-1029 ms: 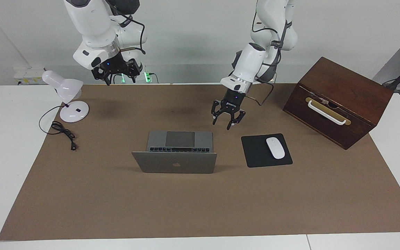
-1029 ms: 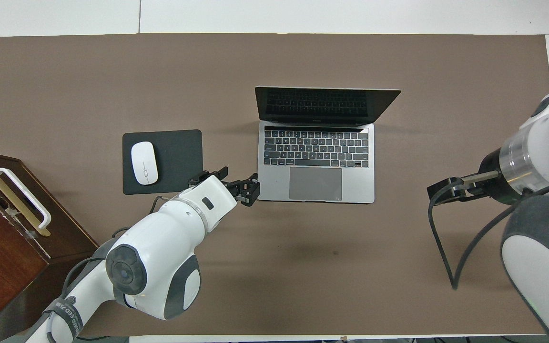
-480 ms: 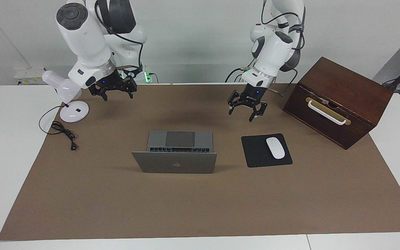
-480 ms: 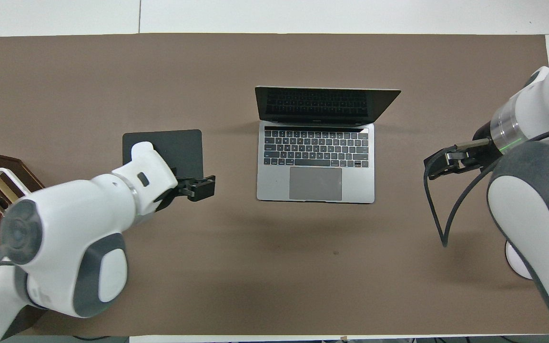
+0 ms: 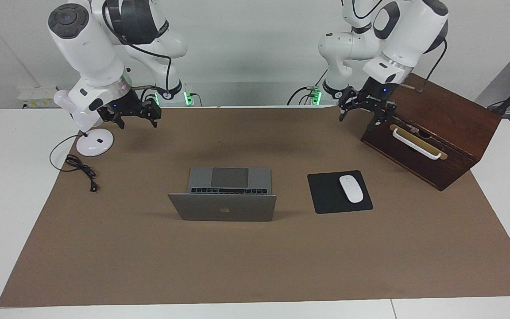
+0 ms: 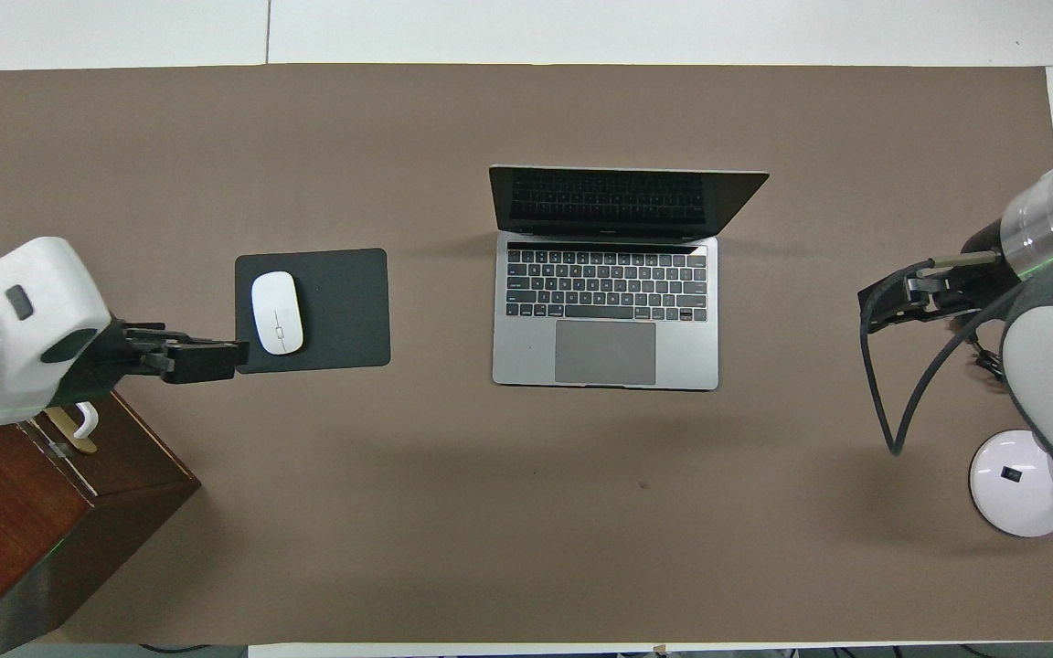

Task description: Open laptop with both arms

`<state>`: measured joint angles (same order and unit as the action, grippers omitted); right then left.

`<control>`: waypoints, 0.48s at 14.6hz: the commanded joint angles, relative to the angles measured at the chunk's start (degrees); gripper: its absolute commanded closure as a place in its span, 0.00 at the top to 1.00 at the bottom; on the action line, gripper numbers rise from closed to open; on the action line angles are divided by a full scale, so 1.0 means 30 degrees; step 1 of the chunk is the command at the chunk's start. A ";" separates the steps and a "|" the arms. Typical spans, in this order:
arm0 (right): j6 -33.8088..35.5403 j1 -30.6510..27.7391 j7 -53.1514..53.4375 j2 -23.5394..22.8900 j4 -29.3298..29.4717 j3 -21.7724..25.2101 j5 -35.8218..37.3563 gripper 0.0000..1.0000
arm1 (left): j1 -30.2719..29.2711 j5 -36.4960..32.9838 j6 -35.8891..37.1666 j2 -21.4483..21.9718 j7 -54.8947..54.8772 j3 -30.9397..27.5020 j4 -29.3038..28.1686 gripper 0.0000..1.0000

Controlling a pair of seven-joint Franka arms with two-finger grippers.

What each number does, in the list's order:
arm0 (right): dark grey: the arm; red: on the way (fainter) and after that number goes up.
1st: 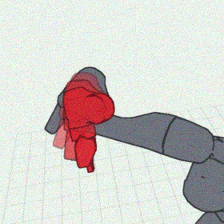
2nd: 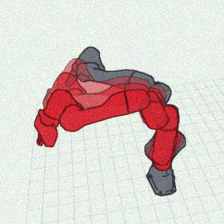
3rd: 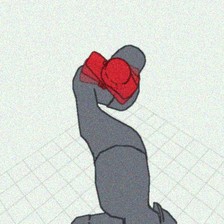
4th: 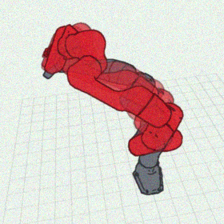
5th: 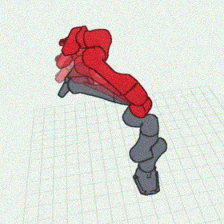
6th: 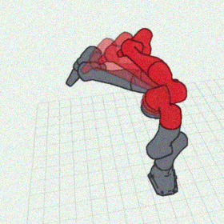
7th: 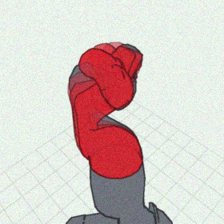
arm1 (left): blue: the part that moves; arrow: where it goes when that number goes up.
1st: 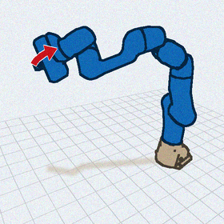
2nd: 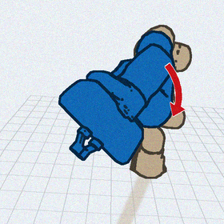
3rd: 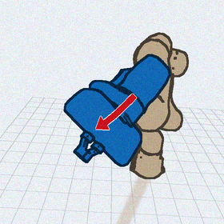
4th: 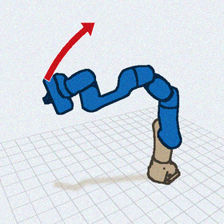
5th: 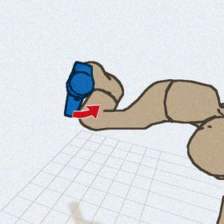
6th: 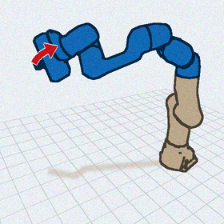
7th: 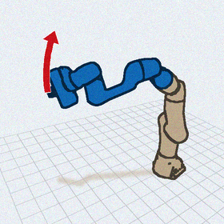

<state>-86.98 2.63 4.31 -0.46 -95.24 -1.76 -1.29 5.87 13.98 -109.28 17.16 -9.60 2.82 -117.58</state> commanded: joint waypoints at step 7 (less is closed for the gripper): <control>-0.0917 -0.0202 -0.0322 -0.0111 0.0430 0.1260 -0.0419 1.00 | -0.4237 -0.1898 0.1888 0.0285 0.0154 0.0231 0.1751 1.00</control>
<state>-89.22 2.61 4.28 -0.46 -94.47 1.37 -1.29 -4.60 11.54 -103.25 17.49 -9.64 2.75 -112.85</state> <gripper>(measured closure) 0.000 0.000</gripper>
